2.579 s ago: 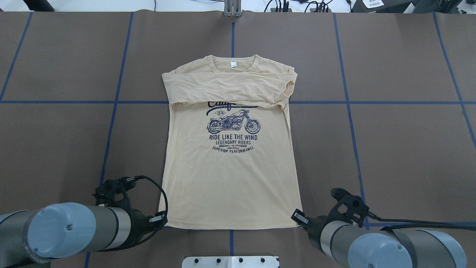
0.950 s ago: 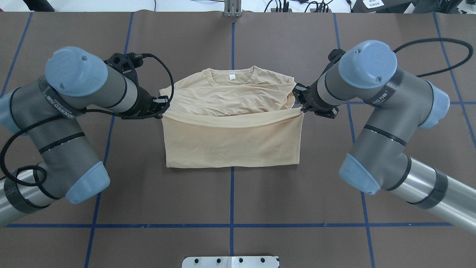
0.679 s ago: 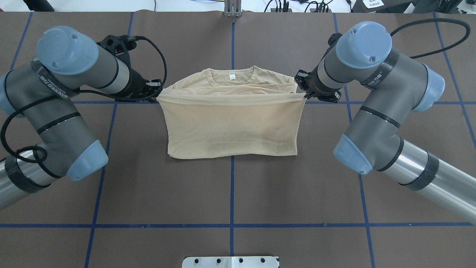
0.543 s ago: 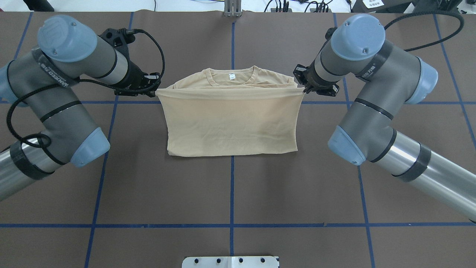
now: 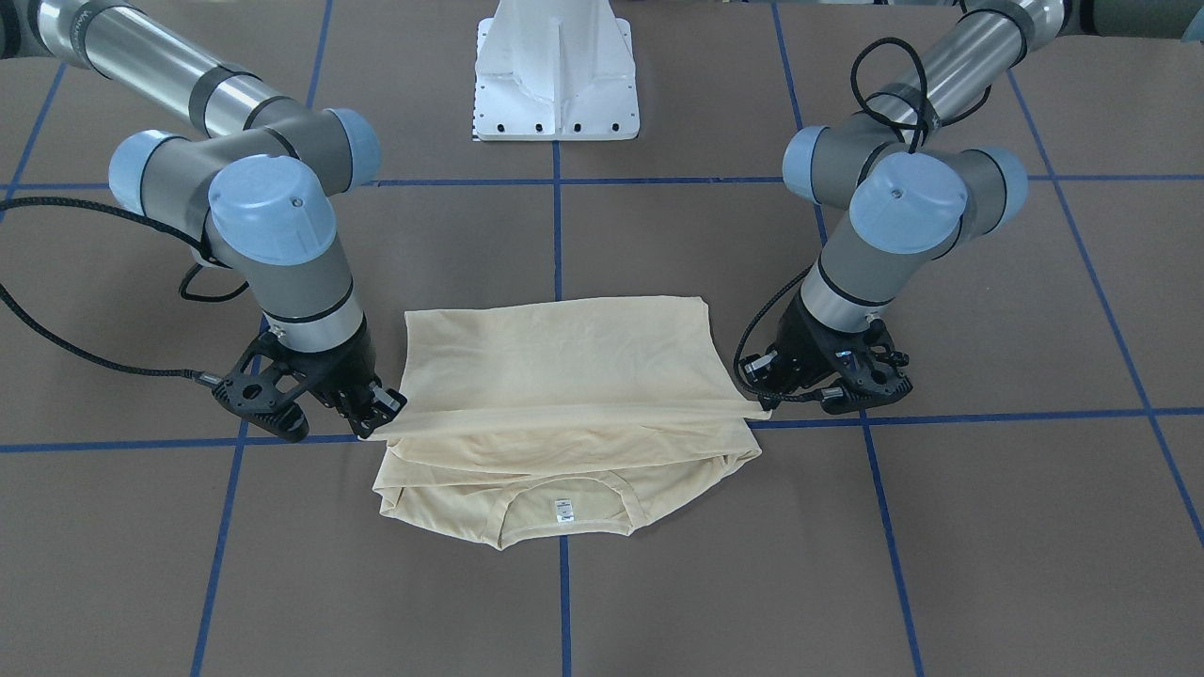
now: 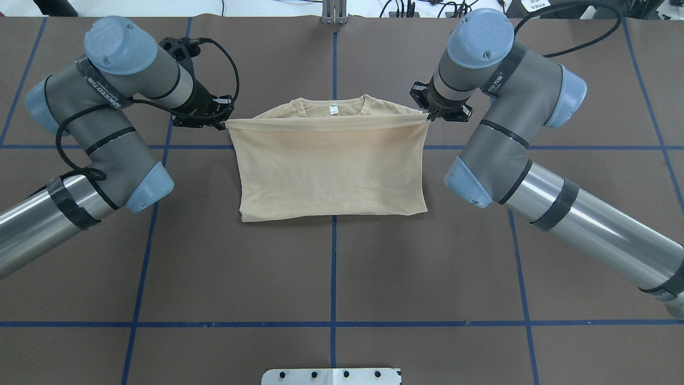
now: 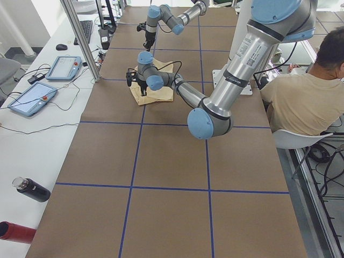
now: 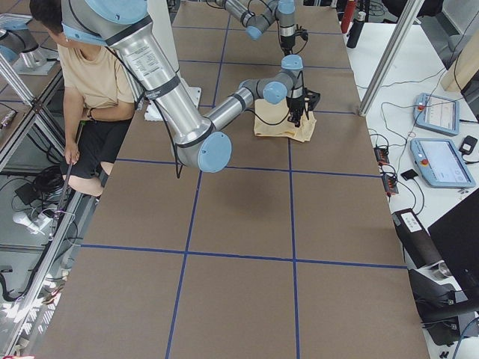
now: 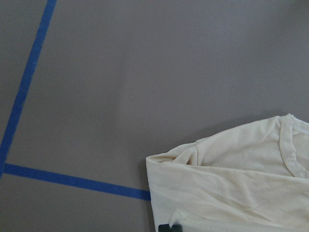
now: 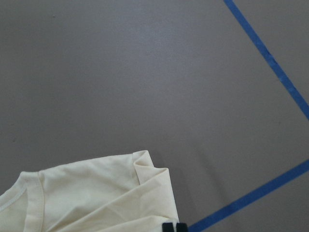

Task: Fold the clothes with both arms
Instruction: 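Lower the hem onto the collar edge and open both grippers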

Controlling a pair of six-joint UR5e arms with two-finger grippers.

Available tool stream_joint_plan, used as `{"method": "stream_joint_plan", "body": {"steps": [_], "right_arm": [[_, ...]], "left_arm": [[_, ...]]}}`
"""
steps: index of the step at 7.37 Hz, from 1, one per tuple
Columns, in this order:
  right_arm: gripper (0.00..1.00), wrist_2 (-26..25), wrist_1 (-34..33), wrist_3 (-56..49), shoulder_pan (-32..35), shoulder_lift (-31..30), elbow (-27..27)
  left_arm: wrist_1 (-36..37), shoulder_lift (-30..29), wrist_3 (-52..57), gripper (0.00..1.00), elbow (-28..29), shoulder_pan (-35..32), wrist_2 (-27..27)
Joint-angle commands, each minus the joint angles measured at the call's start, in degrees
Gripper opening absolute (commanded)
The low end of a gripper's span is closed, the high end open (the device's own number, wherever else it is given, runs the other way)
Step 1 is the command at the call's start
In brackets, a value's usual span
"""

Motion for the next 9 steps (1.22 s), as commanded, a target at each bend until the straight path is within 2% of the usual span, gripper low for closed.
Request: {"method": "stream_joint_plan", "body": {"steps": [1, 2, 4, 7, 8, 9], "right_arm": [[0.00, -0.7, 5.1, -2.3, 0.1, 3.2, -9.6], [0.00, -1.9, 6.2, -2.9, -0.1, 3.6, -12.1], [0.00, -2.0, 6.3, -3.2, -0.1, 4.7, -13.6], [0.00, -2.0, 6.5, -3.2, -0.2, 6.2, -15.9], [0.29, -2.0, 6.5, -3.2, -0.2, 6.3, -15.9], [0.51, -2.0, 6.5, -3.2, -0.2, 7.2, -16.8]], "left_arm": [[-3.8, -3.3, -3.6, 0.00, 6.5, 0.1, 4.1], [-6.3, -3.6, -3.6, 0.00, 8.1, 0.3, 4.2], [-11.6, -4.0, -3.6, 0.00, 11.8, 1.5, 5.9], [-12.0, -4.1, -3.6, 0.00, 12.0, 2.0, 6.1], [-12.0, -4.1, -3.6, 0.02, 12.0, 2.0, 6.1], [-12.0, -4.0, -3.6, 0.20, 12.0, 1.9, 6.1]]}}
